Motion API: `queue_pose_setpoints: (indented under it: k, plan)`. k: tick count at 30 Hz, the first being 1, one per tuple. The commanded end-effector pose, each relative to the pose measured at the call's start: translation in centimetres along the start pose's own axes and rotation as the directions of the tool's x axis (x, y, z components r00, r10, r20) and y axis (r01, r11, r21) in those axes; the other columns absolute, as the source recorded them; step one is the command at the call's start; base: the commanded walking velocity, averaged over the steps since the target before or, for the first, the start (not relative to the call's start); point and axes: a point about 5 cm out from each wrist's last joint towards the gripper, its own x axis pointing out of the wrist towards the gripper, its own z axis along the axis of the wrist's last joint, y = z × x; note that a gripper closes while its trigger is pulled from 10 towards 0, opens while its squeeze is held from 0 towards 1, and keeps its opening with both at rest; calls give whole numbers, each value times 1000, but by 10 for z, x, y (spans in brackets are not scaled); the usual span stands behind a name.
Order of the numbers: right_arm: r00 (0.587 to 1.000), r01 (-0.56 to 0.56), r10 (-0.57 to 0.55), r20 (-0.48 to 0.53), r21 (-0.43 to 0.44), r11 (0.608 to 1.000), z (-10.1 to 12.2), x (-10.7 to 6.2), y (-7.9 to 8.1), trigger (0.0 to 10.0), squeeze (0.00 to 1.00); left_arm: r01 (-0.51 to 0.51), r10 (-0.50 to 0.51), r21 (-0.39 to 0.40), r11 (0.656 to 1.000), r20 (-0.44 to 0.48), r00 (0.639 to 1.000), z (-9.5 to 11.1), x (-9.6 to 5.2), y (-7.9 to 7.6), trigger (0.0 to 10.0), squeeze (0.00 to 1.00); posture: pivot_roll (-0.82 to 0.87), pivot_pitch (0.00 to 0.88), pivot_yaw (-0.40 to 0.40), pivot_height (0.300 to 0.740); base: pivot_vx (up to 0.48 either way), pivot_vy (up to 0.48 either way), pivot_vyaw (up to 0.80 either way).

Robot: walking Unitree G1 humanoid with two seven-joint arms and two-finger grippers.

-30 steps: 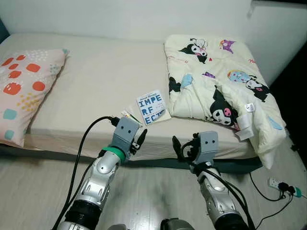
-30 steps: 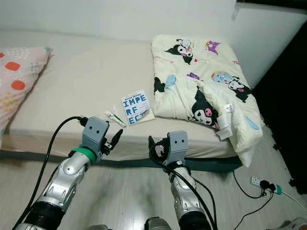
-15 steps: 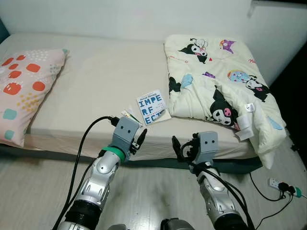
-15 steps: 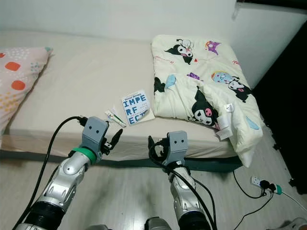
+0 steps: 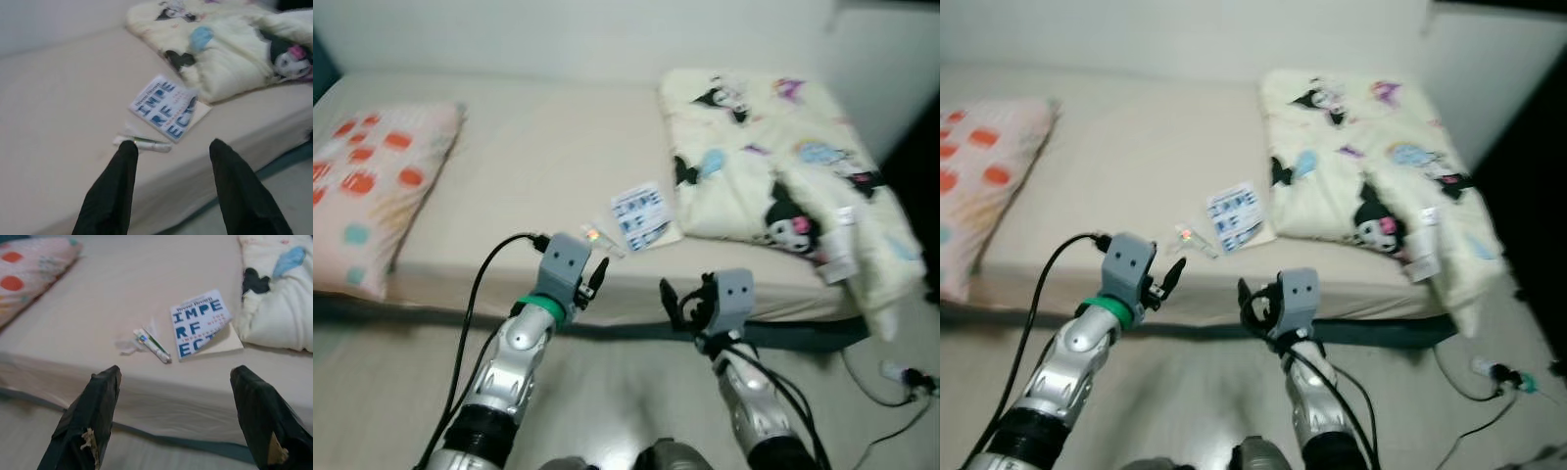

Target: Clean up the room

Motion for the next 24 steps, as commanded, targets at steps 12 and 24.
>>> queue_pose_setpoints:
  k: [12, 24]
  plan:
    - [1000, 2, -2, -7, 6, 1000, -2, -1, 1, 10000, 0, -6, 6, 5, 1000, -13, 1000, -2, -2, 3, 10000, 0, 4, 0, 31, 740, 0, 480, 0]
    - [1000, 1, 0, -8, 7, 1000, -2, 0, 2, 10000, 0, -1, 1, 7, 1000, -14, 1000, -2, -2, 4, 10000, 0, 4, 0, 32, 740, 0, 476, 0]
